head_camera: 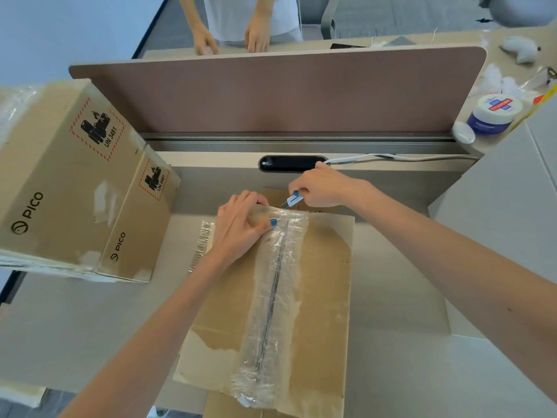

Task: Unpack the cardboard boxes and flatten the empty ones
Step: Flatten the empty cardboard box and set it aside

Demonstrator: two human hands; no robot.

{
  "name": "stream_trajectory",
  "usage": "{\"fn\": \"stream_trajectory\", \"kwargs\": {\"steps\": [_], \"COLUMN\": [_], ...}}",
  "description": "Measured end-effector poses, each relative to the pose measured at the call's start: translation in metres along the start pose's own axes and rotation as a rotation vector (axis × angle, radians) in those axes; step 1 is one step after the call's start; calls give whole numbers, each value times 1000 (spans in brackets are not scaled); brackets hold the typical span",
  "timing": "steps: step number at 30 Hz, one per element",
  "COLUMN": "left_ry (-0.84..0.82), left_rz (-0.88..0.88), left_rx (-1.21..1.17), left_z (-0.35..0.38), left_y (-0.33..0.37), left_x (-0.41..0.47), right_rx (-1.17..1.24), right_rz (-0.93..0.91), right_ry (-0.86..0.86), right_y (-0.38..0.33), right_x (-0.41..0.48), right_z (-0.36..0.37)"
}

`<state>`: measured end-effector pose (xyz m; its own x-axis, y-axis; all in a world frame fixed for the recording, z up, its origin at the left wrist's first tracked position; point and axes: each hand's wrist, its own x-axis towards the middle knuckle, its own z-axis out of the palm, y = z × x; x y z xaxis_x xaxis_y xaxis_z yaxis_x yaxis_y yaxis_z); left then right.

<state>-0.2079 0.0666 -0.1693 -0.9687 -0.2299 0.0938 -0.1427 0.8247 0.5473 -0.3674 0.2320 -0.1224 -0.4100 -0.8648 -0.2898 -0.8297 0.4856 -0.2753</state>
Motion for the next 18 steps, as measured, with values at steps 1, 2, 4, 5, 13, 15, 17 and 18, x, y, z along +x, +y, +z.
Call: {"fn": "stream_trajectory", "kwargs": {"steps": [1,2,4,5,13,15,17,18], "left_ry": [-10,-19,-28,-27,-23,-27,-31,-32], "left_rz": [7,15,39,49,75,80,83,81], "left_rx": [4,10,25,29,45,45,43,40], "left_z": [0,0,-1,-1,-2,-2,-2,-1], "left_y": [0,0,0,0,-2,-2,-3,-3], "left_x": [0,-1,-1,-2,-4,-5,-4,-4], "right_rx": [-31,-54,-87,-97,-217,-232,-246,-254], "right_rz": [-19,-36,-70,-82,-165,-169,-179,-181], "right_ry": [12,18,33,38,106,121,147,156], "right_y": [-1,-1,0,1,11,14,15,15], "right_x": [0,-1,-5,-7,-22,-27,-31,-32], "right_z": [0,-1,-1,-1,7,9,10,11]}}
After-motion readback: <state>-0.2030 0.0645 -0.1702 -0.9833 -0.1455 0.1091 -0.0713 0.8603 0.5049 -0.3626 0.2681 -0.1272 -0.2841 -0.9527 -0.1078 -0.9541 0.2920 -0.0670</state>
